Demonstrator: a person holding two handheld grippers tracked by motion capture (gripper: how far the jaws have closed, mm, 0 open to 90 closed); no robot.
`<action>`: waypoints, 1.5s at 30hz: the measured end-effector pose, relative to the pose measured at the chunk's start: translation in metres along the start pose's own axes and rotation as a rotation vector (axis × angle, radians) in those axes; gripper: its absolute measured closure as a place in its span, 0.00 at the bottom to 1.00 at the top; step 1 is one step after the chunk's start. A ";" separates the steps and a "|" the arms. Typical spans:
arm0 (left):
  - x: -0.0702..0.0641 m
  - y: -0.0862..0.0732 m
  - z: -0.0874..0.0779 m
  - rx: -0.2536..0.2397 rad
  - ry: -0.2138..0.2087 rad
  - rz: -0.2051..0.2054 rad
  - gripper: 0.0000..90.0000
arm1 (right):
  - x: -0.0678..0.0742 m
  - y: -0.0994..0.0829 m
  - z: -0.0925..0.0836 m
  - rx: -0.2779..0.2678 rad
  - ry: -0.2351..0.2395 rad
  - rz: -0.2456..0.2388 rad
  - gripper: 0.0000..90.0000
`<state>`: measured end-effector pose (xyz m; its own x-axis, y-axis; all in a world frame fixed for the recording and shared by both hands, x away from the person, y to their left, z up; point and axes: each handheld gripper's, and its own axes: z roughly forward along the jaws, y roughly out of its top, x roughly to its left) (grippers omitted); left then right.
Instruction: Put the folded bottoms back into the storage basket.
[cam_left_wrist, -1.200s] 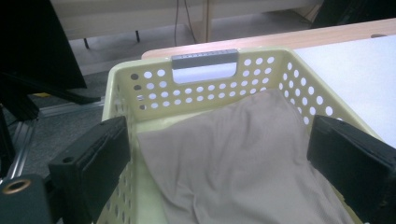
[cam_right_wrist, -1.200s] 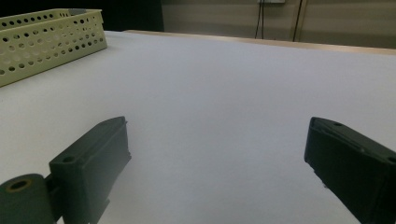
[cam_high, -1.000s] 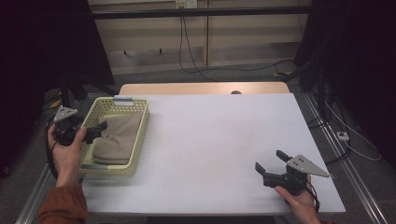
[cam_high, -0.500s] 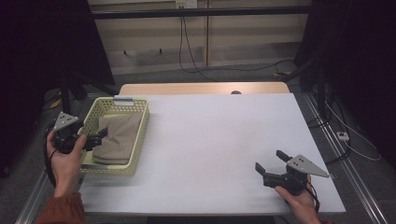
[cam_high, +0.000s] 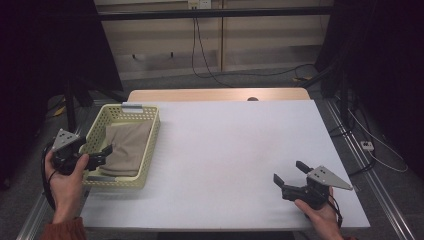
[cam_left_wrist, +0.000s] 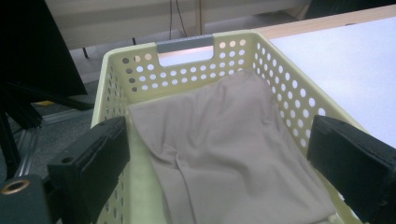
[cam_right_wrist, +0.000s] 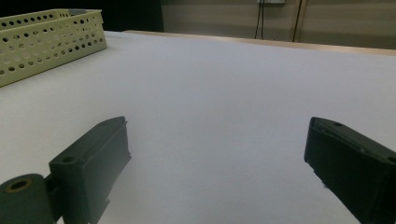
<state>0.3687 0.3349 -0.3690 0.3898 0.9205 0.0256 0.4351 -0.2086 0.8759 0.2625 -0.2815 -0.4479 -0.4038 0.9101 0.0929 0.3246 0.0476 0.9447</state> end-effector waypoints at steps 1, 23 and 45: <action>-0.001 0.000 -0.001 -0.007 0.002 0.006 0.07 | 0.000 0.000 0.000 0.001 0.000 0.002 0.07; -0.032 -0.008 -0.013 -0.012 -0.044 0.027 0.07 | 0.000 0.000 0.000 0.005 0.000 -0.001 0.07; -0.076 0.001 -0.005 -0.021 -0.153 0.098 0.07 | 0.000 0.000 0.000 0.001 0.002 0.000 0.07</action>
<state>0.3354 0.2668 -0.3673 0.5489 0.8349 0.0396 0.3724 -0.2867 0.8827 0.2621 -0.2815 -0.4479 -0.4059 0.9091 0.0936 0.3250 0.0478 0.9445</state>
